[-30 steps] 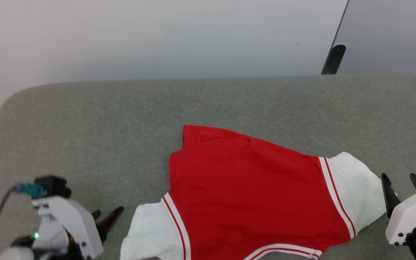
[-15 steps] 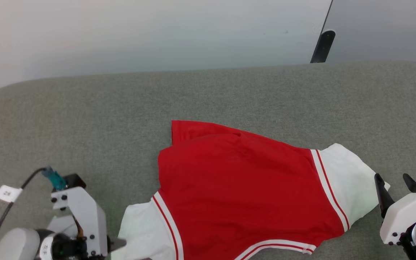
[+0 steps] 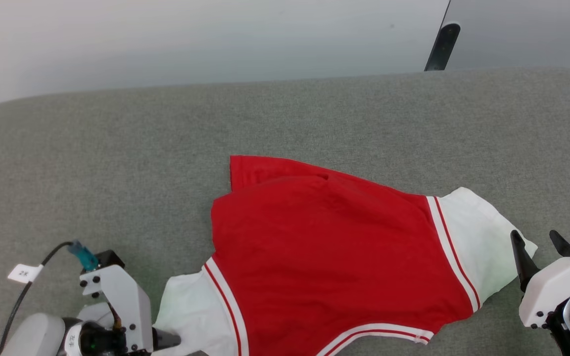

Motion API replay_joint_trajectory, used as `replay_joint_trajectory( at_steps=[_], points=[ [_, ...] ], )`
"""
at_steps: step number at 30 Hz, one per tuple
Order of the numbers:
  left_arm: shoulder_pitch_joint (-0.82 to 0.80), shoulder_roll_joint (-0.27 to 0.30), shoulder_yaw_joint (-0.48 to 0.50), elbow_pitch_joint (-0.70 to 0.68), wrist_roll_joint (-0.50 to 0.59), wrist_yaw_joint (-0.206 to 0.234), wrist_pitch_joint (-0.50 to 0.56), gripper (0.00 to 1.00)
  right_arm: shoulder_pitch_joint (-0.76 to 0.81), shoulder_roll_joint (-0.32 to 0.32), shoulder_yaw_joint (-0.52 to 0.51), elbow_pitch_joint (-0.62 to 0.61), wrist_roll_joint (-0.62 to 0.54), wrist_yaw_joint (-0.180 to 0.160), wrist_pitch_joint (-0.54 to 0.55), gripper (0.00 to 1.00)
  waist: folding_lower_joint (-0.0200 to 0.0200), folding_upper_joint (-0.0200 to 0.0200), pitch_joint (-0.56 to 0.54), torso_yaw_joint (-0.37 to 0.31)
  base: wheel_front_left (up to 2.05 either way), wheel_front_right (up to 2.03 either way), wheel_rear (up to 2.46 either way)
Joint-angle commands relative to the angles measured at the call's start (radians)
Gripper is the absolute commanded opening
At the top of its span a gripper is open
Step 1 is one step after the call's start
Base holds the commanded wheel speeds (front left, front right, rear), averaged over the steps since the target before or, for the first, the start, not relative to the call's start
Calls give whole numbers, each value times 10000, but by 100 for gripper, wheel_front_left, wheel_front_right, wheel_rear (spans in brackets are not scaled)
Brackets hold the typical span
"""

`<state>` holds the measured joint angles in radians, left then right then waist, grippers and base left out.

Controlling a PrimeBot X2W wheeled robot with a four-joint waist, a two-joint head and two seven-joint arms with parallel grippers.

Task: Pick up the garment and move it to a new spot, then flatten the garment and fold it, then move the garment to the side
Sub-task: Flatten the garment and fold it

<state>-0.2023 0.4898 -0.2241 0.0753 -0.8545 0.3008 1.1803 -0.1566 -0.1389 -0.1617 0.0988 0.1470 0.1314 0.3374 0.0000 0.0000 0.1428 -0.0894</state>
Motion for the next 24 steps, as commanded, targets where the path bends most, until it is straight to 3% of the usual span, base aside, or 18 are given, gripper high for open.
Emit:
replay_joint_trajectory(
  at_steps=[1,5,10,12,13,15,17,21,23,24],
  points=[
    [-86,-3,26,97,-13,-75,-51,100,-117,-27,8,25,23,-14,-35,100,0,0,50,1,0,0,0],
    [-279,-291,31,930,-159,-612,-581,100,-197,-27,48,53,56,-14,-41,100,0,0,174,-4,0,0,0],
    [-378,-656,-51,1962,-391,-985,-858,100,-283,-75,92,122,118,-14,74,100,0,0,288,-14,0,0,0],
    [-444,-749,-57,2196,-418,-1082,-973,93,-316,-84,113,151,181,-14,252,100,0,0,321,-5,0,0,0],
    [-477,-770,-90,2282,-416,-1131,-987,85,-353,-135,139,147,204,-14,347,100,0,0,334,-1,0,0,0],
    [-545,-846,-118,2422,-447,-1214,-1079,79,-451,-248,106,92,265,-14,582,100,0,0,358,25,0,0,0],
    [-633,-880,-148,2473,-461,-1314,-1147,56,-516,-377,98,91,286,-14,974,100,0,0,401,58,0,0,0],
    [-895,-961,-232,2510,-427,-1583,-1313,33,-816,-738,111,148,425,-14,1984,100,0,0,516,167,0,0,0],
    [-998,-984,-281,2562,-395,-1697,-1350,7,-1001,-909,102,222,518,-14,2483,100,0,0,587,228,0,0,0],
    [-1062,-1010,-291,2574,-397,-1733,-1388,2,-1085,-970,79,262,598,-14,2720,100,0,0,633,265,0,0,0]
  ],
)
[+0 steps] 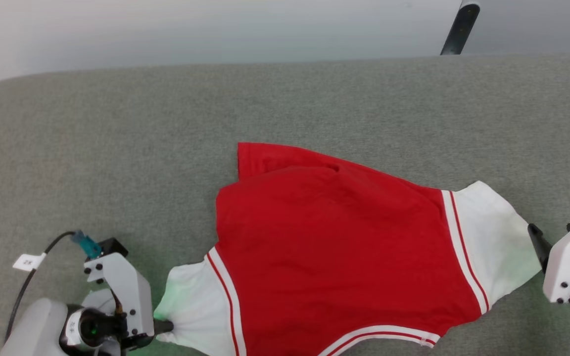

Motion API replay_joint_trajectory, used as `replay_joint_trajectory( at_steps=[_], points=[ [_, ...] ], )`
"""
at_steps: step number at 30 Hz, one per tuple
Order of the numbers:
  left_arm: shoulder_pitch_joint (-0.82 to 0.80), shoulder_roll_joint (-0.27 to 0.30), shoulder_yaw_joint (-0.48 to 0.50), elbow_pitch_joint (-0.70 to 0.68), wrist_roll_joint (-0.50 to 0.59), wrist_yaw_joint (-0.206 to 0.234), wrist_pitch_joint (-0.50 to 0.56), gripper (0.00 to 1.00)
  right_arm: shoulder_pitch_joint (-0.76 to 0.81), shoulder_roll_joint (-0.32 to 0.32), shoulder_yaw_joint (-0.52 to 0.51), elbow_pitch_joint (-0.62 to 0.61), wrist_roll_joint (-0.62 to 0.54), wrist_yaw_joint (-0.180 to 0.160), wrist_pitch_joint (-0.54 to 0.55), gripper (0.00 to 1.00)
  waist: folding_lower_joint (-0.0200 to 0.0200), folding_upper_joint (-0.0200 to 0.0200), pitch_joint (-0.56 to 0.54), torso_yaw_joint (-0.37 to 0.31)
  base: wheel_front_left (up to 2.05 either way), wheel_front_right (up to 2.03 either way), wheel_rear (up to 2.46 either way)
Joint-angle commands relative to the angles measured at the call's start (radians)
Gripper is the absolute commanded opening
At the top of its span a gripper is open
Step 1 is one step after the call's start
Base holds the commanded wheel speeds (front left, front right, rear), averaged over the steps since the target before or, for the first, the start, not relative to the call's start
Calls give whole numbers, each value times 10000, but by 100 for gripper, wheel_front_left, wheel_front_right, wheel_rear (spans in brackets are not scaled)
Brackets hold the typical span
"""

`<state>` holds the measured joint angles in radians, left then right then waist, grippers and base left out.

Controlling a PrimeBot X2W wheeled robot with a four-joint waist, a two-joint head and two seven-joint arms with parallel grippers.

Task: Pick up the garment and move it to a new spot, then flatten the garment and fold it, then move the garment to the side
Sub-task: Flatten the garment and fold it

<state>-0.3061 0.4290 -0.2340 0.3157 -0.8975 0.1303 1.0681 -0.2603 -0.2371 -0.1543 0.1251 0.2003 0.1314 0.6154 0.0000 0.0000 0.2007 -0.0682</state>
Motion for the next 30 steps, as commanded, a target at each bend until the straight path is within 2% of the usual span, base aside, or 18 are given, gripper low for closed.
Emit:
replay_joint_trajectory(
  at_steps=[1,11,18,22,23,24,30],
  points=[
    [-74,-406,-205,198,39,-76,-290,0,-135,-51,-29,51,109,-14,183,100,0,0,92,87,0,0,0],
    [-514,-538,-320,426,172,-385,-741,0,-584,-608,-503,562,400,-14,2225,100,0,0,529,405,0,0,0],
    [-770,-582,-321,586,173,-512,-991,0,-693,-295,-933,1073,430,-13,3054,100,0,0,808,511,0,0,0],
    [-912,-630,-355,669,175,-582,-1099,0,-777,11,-825,1405,461,-10,3374,100,0,0,919,529,0,0,0],
    [-942,-645,-351,689,170,-603,-1137,0,-847,81,-847,1490,506,-5,3351,36,0,0,941,528,0,0,0],
    [-977,-660,-351,720,164,-616,-1171,0,-872,115,-800,1599,523,-4,3433,0,0,0,957,529,0,0,0],
    [-1285,-638,-336,858,107,-539,-970,0,-1047,-15,-659,1880,688,-5,3648,0,0,0,890,554,0,0,0]
  ],
)
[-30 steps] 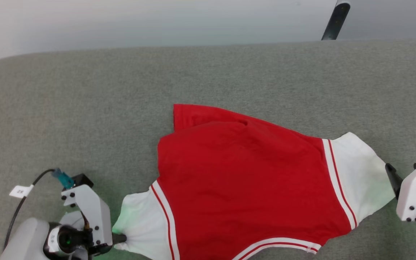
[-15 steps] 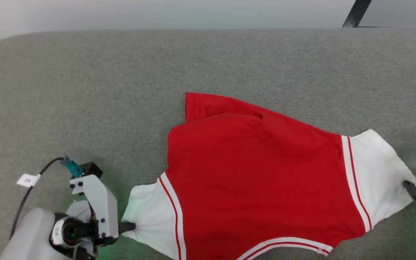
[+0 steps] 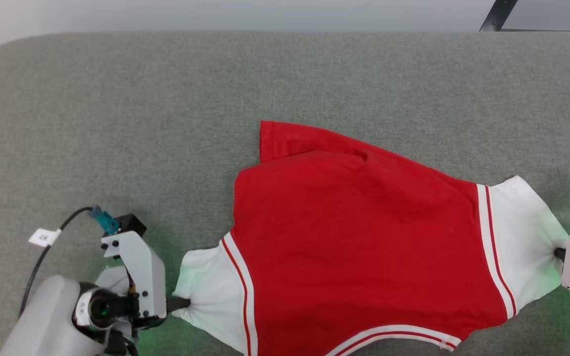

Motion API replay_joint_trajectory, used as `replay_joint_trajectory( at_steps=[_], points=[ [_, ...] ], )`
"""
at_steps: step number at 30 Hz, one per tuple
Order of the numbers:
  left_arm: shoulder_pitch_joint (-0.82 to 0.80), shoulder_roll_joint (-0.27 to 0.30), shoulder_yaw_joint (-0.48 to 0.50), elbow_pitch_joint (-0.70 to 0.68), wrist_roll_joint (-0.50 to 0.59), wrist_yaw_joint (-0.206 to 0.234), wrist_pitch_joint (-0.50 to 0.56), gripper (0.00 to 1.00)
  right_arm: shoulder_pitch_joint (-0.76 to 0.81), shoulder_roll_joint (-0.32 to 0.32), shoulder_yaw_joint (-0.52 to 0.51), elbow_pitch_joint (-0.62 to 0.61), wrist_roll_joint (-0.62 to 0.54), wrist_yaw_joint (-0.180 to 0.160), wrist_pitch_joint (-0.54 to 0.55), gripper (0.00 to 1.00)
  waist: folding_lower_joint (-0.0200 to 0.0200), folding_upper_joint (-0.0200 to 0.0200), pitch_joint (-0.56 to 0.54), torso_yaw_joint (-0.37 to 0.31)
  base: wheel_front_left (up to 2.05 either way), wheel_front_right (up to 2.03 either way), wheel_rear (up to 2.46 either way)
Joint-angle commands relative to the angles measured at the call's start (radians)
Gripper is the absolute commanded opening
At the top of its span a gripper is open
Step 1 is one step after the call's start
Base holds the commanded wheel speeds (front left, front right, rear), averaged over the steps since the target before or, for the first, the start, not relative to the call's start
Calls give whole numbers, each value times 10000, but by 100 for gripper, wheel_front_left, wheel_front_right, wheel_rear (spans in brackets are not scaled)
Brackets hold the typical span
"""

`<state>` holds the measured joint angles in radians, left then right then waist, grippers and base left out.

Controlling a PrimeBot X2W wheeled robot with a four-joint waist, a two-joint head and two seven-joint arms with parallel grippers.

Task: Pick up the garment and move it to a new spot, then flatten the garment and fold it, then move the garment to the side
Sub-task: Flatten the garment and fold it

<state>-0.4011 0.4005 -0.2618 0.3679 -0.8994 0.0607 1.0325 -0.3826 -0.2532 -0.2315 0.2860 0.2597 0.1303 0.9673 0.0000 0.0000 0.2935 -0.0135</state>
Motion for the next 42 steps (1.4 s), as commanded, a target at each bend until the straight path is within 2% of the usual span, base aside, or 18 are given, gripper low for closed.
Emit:
replay_joint_trajectory(
  at_steps=[1,8,15,19,23,31,42],
  points=[
    [-400,-340,-37,332,106,186,-562,0,126,125,139,207,123,6,152,0,0,0,-99,15,0,0,0],
    [-797,29,-51,-141,39,423,297,0,-106,-1,416,-721,980,6,719,0,0,0,-770,65,0,0,0],
    [-1593,504,-275,-817,259,660,1299,0,-728,-115,823,-1599,1373,6,1279,0,0,0,-1616,112,0,0,0],
    [-2129,637,-409,-970,404,667,1615,0,-1210,-128,969,-1825,1427,6,1252,0,0,0,-1899,125,0,0,0],
    [-3067,650,-504,-1028,623,667,1740,0,-2012,-160,1197,-1889,1216,6,777,0,0,0,-2198,143,0,0,0],
    [-5404,434,-636,-82,1275,130,895,0,-3966,162,1865,-1171,930,6,-1151,0,0,0,-2681,87,0,0,0],
    [-8066,-118,-628,2029,2002,-669,-1493,0,-6506,521,2706,1025,781,6,-3716,0,0,0,-2900,-11,0,0,0]
  ],
)
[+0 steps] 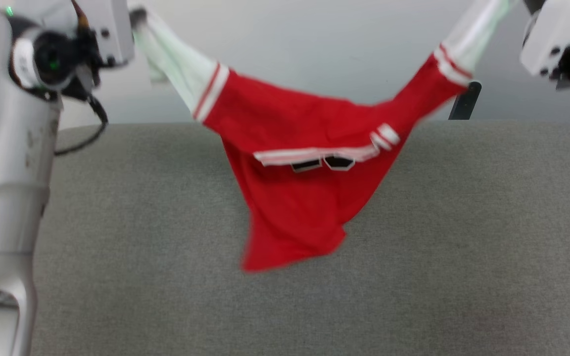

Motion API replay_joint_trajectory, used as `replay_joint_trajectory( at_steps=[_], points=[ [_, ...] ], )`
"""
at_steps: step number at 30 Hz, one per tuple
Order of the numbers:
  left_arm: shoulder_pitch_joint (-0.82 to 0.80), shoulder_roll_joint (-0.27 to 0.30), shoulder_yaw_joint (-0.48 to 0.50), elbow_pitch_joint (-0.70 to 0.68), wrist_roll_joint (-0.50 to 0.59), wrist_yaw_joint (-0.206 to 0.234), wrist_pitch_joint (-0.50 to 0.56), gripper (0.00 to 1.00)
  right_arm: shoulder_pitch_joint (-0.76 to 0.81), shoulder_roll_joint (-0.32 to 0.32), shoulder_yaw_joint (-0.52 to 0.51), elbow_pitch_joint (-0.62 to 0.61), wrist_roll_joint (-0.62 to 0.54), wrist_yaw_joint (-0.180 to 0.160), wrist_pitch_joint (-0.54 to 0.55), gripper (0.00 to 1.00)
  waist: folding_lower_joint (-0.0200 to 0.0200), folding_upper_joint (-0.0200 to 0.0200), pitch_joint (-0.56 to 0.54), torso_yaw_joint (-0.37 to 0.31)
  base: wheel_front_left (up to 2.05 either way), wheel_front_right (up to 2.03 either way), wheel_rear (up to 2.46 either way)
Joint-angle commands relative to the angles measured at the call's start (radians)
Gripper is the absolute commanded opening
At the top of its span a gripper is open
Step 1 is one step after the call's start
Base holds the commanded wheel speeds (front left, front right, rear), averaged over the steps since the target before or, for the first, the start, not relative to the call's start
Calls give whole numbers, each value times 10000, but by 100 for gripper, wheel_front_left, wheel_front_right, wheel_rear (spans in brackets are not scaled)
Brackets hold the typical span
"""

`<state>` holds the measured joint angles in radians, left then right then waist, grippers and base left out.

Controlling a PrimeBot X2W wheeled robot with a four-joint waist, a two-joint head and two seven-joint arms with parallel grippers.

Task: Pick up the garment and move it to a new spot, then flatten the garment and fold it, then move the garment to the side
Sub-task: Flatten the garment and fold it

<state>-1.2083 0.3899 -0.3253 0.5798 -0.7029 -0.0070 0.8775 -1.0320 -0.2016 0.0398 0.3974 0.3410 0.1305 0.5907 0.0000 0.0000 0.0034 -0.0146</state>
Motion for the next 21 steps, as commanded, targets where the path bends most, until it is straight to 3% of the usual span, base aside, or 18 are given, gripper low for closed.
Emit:
replay_joint_trajectory(
  at_steps=[1,10,21],
  points=[
    [-179,-29,9,93,100,-32,-195,0,-191,20,28,97,-55,4,-167,0,0,0,2,1,0,0,0],
    [-1508,-142,-13,1472,494,-489,-1869,0,-1514,0,249,1589,-203,4,-1658,0,0,0,432,19,0,0,0],
    [-3127,25,171,2371,813,-727,-3898,0,-3320,-133,474,2882,-1109,4,-4182,0,0,0,2532,-249,0,0,0]
  ],
)
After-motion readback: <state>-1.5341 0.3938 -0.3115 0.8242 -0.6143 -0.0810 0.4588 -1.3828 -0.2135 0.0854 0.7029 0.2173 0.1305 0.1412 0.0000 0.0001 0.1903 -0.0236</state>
